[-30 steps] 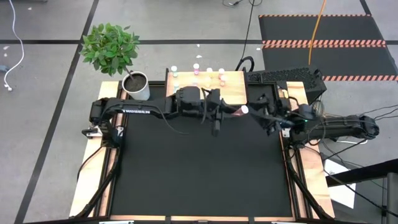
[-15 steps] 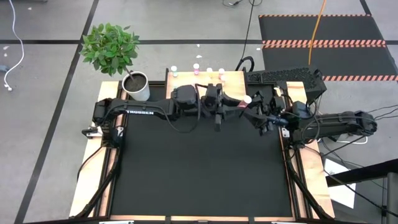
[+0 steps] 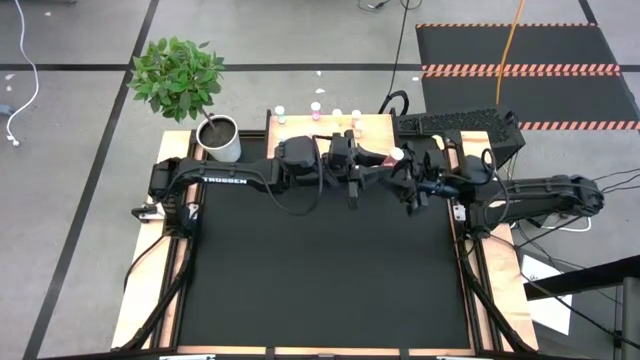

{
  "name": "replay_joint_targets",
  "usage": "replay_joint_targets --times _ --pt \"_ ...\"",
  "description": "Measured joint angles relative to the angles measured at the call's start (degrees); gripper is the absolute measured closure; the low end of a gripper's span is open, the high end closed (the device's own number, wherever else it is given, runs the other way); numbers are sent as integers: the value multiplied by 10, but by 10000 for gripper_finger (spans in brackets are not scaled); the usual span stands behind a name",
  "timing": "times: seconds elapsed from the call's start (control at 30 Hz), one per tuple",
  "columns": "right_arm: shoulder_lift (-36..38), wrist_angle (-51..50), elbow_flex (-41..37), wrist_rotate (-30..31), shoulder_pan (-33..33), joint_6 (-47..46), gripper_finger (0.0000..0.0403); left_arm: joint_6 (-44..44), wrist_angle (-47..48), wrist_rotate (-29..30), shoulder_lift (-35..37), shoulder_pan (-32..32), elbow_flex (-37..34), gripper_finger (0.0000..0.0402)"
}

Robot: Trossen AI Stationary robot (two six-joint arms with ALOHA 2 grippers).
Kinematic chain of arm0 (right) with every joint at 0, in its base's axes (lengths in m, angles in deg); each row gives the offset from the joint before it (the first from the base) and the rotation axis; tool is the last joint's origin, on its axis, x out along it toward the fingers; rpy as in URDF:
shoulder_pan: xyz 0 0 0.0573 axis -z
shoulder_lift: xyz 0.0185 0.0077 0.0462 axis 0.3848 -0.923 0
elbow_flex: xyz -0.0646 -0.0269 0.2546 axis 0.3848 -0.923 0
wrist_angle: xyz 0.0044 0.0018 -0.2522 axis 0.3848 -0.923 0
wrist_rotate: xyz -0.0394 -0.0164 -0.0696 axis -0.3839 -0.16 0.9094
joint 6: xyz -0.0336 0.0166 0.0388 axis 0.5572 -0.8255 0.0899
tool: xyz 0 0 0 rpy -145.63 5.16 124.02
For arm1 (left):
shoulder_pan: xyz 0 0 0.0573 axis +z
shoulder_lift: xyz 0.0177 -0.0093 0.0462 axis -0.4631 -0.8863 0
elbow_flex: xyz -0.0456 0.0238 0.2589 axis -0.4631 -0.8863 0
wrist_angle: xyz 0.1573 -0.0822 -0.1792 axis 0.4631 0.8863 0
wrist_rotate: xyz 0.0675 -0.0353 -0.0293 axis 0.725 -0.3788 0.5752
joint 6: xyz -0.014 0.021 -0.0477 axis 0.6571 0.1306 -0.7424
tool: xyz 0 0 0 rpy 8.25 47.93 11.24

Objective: Pick and place medicine bottles onto shelf by color
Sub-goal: Put the orange pill bottle on the shelf aligned with the other orange pill bottles

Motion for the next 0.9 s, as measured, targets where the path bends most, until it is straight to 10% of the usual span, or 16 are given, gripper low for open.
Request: replay_joint_targets --times 0.9 --pt "20 -18 -1 12 1 -2 310 2 53 2 2 0 2 291"
